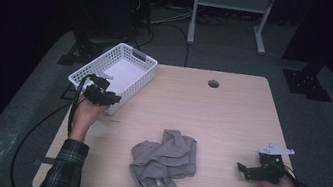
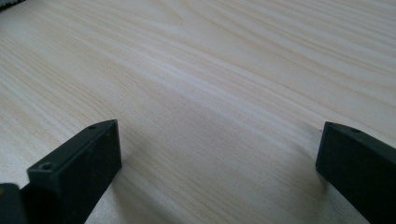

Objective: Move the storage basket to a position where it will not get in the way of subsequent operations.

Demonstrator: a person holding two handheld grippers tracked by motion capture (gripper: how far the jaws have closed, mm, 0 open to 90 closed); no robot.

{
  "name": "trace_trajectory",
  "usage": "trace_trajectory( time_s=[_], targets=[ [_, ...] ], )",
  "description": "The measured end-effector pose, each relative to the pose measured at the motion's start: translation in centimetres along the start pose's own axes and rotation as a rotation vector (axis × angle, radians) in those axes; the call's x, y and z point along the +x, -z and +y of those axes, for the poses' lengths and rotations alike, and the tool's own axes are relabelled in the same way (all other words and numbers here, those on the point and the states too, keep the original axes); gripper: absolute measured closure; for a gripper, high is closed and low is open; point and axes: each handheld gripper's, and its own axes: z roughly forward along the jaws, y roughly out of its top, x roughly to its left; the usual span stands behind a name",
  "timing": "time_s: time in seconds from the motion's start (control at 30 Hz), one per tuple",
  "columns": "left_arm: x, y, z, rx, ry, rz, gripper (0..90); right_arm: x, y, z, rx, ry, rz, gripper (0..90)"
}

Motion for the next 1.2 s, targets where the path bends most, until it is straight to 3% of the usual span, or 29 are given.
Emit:
trace_trajectory(
  time_s=[0.23,0.43,0.77,0.9,1.03,1.2],
  targets=[
    [-2.0,0.8,0.7,-0.023,-0.046,-0.014,49.2,0.1,0.0,0.0,-0.001,-0.008,-0.007,0.0],
    [-3.8,1.1,0.7,-0.037,-0.053,-0.092,41.4,0.1,0.0,0.0,0.0,-0.007,-0.005,0.0],
    [-7.9,1.0,0.0,-0.016,-0.13,-0.177,36.4,0.0,0.0,0.0,0.002,0.005,0.005,0.0],
    [-8.6,1.1,-0.7,-0.023,-0.138,-0.205,33.0,-0.1,0.2,0.2,0.03,0.021,0.02,0.0],
    [-8.9,1.0,-1.7,-0.026,-0.151,-0.225,25.0,0.1,0.5,0.8,0.102,0.042,0.035,3.2],
    [-9.0,0.7,-3.3,-0.025,-0.164,-0.226,14.4,0.3,0.7,1.2,0.076,0.046,0.056,3.3]
  ],
)
